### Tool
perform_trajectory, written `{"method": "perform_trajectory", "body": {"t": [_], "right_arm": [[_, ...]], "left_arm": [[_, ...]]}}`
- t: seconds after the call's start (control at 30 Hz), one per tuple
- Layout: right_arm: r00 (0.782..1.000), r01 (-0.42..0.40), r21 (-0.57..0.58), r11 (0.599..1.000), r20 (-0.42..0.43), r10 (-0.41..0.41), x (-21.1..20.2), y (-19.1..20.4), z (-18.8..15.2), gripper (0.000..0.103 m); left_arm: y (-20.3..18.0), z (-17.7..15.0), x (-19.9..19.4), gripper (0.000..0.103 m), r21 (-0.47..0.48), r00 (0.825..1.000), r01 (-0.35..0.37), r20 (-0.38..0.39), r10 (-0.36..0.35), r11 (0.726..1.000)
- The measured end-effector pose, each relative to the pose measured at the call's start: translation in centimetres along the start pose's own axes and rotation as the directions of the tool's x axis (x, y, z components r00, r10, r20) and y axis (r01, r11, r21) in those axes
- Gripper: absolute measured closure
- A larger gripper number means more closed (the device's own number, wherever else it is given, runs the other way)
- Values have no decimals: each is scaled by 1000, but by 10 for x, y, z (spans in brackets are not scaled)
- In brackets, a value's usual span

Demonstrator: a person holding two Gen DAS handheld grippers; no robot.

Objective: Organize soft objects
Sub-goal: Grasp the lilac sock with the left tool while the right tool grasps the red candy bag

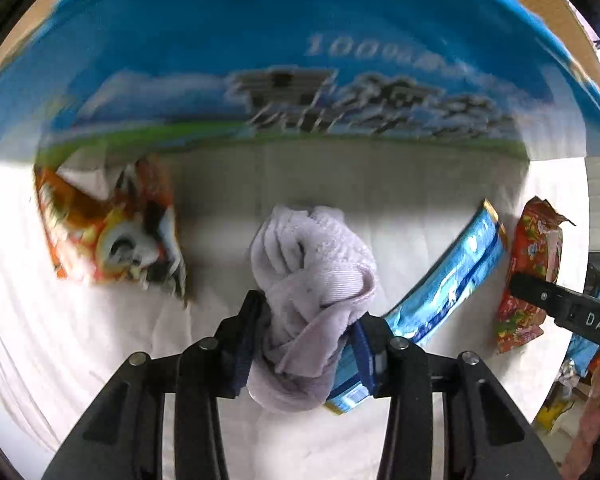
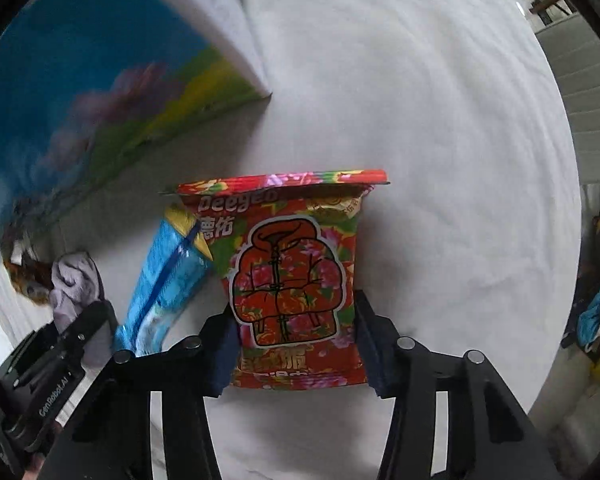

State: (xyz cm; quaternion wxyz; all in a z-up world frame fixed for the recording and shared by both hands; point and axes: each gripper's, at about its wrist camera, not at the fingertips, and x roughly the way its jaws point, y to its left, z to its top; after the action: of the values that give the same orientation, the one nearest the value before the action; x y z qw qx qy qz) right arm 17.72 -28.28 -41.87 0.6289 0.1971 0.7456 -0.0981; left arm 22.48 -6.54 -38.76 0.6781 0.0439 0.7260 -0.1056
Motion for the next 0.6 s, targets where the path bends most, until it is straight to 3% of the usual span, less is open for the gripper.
{"method": "perform_trajectory", "body": {"t": [0.33,0.6], "right_arm": [[1000,7,-109,994,14,-6,-15,17,-27,54],[993,-45,-200,979,97,65,-74,26,-55,54]], "left_arm": [[17,-55,-21,68,-84,998,53,47,-49,995],[14,-80,-87,68,-71,982,113,163,-101,991]]}}
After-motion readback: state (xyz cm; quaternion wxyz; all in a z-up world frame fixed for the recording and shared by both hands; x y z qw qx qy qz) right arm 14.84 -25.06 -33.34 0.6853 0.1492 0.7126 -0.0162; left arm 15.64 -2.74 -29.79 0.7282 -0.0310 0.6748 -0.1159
